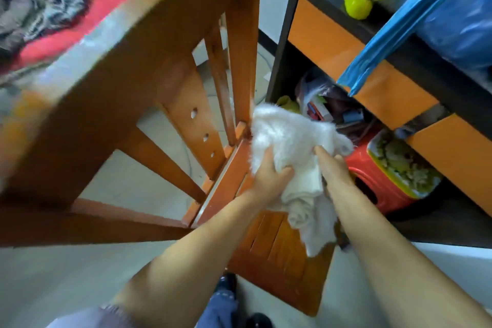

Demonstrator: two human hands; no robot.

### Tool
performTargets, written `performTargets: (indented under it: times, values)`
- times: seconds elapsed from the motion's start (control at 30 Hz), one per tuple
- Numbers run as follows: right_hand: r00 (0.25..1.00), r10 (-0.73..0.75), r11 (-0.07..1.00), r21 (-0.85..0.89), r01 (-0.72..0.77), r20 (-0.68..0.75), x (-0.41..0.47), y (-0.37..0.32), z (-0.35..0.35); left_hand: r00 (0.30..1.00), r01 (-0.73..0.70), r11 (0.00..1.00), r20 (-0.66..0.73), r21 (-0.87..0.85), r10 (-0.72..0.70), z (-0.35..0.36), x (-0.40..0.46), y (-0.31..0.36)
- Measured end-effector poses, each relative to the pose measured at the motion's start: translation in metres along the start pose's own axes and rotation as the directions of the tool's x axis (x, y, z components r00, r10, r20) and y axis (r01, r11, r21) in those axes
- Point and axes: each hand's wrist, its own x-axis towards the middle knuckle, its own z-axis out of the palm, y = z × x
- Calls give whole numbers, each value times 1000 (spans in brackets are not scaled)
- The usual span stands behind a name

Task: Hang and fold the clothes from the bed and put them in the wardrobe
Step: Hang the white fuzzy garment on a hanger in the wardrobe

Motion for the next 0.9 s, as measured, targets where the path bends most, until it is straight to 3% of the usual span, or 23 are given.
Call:
performTargets:
  times: [0.1,0.23,0.47,0.57,0.73,0.8,0.9]
  values:
    - [989,-139,990,18,138,51,-51,-34,-35,997,-24,997,69,-70,29,-2,-41,47]
    - [945,-293,948,172,268,142,-136,-62,-74,995,-40,995,92,-87,48,-16,-125,93]
    - [782,-420,887,25,461,461,-269,-79,-111,972,30,996,233,-79,-11,-60,-281,120]
    - [661,-396,873,39,486,637,-324,-75,-106,971,22,1000,239,-17,-17,-82,-342,122]
    - [421,-285,826,-2,563,861,-415,-43,-74,963,142,990,233,-4,-137,-136,-448,92]
    - [317,-245,793,2,609,916,-454,-33,-57,975,185,978,145,-95,-171,-164,-497,75]
    - [128,-220,757,86,647,967,-522,-27,-32,975,141,890,-95,-433,-201,-208,-578,37]
